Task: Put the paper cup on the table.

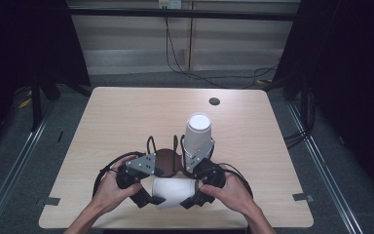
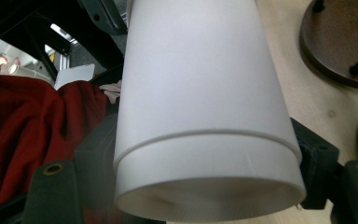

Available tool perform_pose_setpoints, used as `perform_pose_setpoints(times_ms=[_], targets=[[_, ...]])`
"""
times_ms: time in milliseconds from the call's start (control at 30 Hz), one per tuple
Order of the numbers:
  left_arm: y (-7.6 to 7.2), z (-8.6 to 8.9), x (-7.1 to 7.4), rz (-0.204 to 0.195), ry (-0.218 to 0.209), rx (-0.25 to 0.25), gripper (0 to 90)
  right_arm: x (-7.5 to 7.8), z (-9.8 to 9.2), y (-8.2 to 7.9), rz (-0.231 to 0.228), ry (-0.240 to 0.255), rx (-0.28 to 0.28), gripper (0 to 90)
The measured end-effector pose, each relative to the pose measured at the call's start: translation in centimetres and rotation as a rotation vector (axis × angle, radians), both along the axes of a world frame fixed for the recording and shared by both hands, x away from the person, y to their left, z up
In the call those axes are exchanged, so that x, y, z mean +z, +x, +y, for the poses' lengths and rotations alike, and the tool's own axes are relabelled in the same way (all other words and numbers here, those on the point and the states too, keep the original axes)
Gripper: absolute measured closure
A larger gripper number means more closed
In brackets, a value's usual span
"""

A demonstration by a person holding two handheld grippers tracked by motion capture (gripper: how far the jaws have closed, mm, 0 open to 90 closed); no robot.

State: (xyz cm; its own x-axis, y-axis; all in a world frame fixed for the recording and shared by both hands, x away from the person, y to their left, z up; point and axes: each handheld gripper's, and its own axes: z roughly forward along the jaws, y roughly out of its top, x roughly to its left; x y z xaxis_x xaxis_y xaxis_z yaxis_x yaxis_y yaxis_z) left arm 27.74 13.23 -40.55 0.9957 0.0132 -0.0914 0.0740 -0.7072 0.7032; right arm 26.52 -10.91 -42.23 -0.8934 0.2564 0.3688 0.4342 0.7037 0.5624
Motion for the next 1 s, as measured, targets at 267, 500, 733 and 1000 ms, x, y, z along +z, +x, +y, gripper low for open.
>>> perform_pose_setpoints(times_ms=[267,500,733,1000], targets=[[-0.3,1.1,0.4,-0.001,-0.052,0.068,15.5,0.1,-1.3,-0.2,-0.005,-0.004,-0.038,25.2],[-0.5,2.5,0.0,0.013,-0.074,0.113,15.7,-0.3,-2.5,-0.3,-0.021,0.036,-0.077,25.2],[-0.6,3.3,-1.1,0.013,-0.131,0.159,15.8,0.0,-3.0,-0.5,-0.042,0.072,-0.112,25.1],[-0.4,4.2,-1.9,0.066,-0.227,0.217,15.7,0.4,-4.1,-0.5,-0.074,0.174,-0.134,25.1]])
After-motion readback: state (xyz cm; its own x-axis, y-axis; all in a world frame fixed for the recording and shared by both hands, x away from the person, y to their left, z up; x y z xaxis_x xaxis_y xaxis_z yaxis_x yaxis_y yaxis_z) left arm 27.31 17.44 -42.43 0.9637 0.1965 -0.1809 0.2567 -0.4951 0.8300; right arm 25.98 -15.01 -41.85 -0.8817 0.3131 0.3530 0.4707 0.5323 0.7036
